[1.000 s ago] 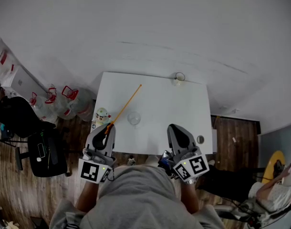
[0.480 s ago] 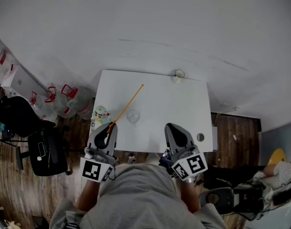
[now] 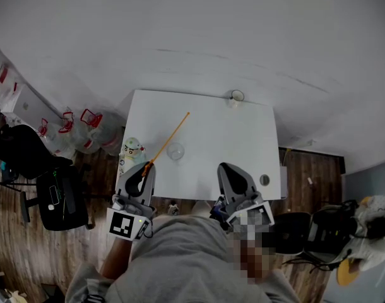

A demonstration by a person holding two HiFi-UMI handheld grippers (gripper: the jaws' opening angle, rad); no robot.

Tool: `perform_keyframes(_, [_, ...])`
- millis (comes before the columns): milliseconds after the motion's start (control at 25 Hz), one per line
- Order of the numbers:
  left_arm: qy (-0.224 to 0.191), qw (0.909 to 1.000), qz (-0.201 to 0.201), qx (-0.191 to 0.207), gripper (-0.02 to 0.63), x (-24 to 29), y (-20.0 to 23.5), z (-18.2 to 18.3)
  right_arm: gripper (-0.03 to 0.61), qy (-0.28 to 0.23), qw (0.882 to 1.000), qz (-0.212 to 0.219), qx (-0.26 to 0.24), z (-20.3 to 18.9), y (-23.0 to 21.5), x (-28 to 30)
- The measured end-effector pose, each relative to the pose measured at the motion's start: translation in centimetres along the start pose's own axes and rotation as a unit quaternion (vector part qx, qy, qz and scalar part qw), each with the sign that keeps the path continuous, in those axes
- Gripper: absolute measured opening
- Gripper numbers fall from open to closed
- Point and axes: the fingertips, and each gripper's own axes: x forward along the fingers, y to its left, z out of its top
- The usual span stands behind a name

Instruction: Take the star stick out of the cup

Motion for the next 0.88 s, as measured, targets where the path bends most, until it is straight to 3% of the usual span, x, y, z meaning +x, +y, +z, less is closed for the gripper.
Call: perform_keyframes(880, [0.000,1.0000,0.000,-0.004,0.044,-0.18,0.14,-0.56,0.035,0.007,1.000,-0.003,0.006,-0.71,0.00,-0.17])
